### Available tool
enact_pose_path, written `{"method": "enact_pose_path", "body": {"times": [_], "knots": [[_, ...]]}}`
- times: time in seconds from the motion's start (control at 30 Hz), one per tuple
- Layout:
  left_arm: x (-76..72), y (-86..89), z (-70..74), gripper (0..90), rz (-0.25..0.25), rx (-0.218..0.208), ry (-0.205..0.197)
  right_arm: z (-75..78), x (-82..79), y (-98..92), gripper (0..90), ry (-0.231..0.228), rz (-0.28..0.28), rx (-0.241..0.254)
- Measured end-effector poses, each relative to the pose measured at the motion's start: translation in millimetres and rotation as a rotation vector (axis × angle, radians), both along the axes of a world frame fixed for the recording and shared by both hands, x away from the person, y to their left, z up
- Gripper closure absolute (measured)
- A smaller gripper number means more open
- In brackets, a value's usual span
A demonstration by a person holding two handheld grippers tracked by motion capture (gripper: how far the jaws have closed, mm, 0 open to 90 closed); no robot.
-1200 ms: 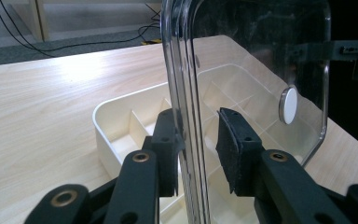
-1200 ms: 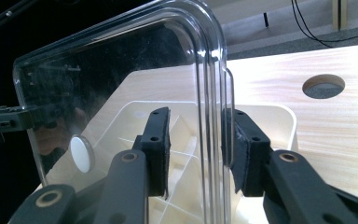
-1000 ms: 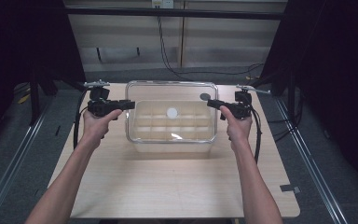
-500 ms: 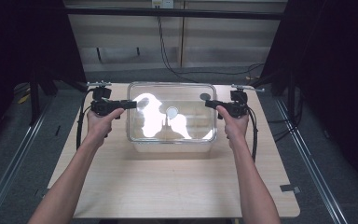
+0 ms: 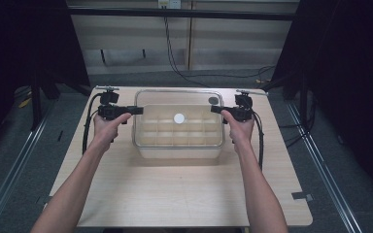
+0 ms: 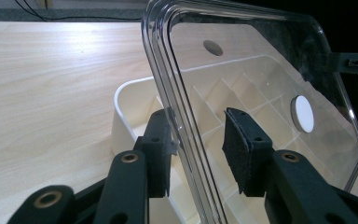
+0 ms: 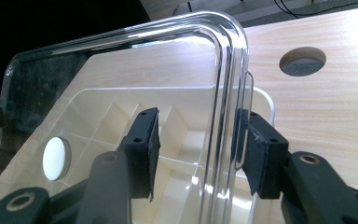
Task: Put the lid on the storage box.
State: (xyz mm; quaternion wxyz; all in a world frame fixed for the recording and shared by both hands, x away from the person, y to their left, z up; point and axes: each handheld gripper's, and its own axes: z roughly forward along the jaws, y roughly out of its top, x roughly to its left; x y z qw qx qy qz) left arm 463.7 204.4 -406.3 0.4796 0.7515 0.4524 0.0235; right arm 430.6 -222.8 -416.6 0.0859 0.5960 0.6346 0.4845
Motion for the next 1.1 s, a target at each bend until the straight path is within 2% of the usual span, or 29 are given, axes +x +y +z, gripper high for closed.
{"method": "enact_pose_path", "body": {"times": [0.23, 0.43, 0.53, 0.67, 0.83, 1.03, 1.1], "knots": [[5.3, -0.6, -10.5, 60.4, 0.008, 0.004, 0.017, -10.5, 7.3, 0.2, 49.8, 0.035, -0.003, -0.002], [8.8, -0.5, -17.9, 59.6, 0.005, 0.004, 0.037, -16.9, 10.4, 2.3, 47.2, 0.045, -0.009, -0.027], [8.9, -3.3, -21.4, 59.9, 0.001, 0.034, 0.034, -19.5, 10.7, 2.1, 45.7, 0.046, -0.025, -0.041], [9.4, -2.0, -25.7, 59.8, 0.006, 0.013, 0.05, -22.4, 11.2, 2.2, 45.1, 0.046, -0.038, -0.041], [9.5, -1.6, -26.2, 59.8, 0.007, 0.008, 0.051, -21.5, 10.5, 5.3, 43.2, 0.04, -0.041, -0.07], [8.9, -1.7, -29.3, 59.8, 0.012, -0.001, 0.056, -21.3, 10.1, 8.6, 41.0, 0.037, -0.045, -0.126], [9.2, -1.3, -29.4, 59.6, 0.003, 0.004, 0.054, -21.4, 9.8, 9.3, 40.6, 0.049, -0.052, -0.131]]}}
